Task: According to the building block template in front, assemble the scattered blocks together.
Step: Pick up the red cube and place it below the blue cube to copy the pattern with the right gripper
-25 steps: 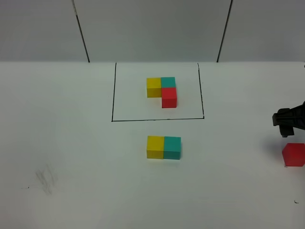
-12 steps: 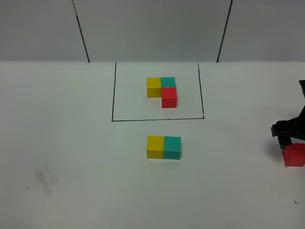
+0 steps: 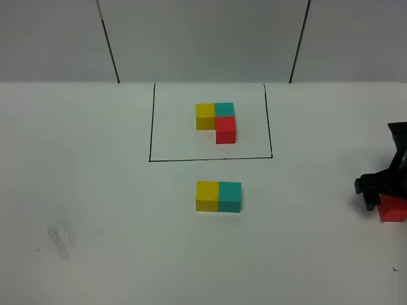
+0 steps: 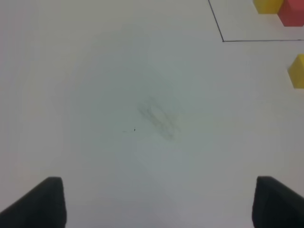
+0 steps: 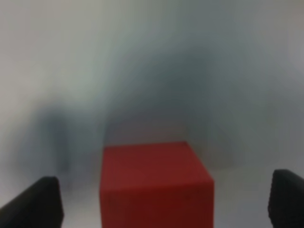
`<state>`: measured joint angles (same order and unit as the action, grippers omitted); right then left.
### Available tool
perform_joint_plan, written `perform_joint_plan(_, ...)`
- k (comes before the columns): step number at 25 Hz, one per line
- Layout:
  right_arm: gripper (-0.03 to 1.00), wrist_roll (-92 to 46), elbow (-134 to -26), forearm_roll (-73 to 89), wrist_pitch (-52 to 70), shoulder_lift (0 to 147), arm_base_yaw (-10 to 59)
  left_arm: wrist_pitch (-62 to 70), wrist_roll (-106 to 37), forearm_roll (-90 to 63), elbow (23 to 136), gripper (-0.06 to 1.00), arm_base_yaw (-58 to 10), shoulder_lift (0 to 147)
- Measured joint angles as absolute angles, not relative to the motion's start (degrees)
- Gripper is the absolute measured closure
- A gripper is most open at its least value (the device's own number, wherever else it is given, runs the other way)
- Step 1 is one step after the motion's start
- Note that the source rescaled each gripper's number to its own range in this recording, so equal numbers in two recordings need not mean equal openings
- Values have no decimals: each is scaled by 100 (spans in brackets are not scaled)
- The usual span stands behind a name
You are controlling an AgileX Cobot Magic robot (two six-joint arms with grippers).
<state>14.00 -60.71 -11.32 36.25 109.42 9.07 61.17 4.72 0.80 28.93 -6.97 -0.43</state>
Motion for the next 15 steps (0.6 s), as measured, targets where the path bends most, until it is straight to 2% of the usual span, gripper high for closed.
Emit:
perform_joint_plan(3, 13, 1400, -6071, -1117, 3608, 10966, 907, 6117, 472, 80, 2893, 18, -697, -43)
perform_joint_plan(5, 19, 1400, -6071, -1094, 3608, 10970, 907, 6117, 472, 80, 2893, 18, -697, -43)
perform_joint_plan(13, 46, 1250, -6067, -936, 3590, 11148, 907, 6117, 472, 80, 2893, 18, -697, -43)
perform_joint_plan(15, 56, 1248, -6061, -936, 3584, 11148, 907, 6117, 472, 80, 2893, 18, -697, -43)
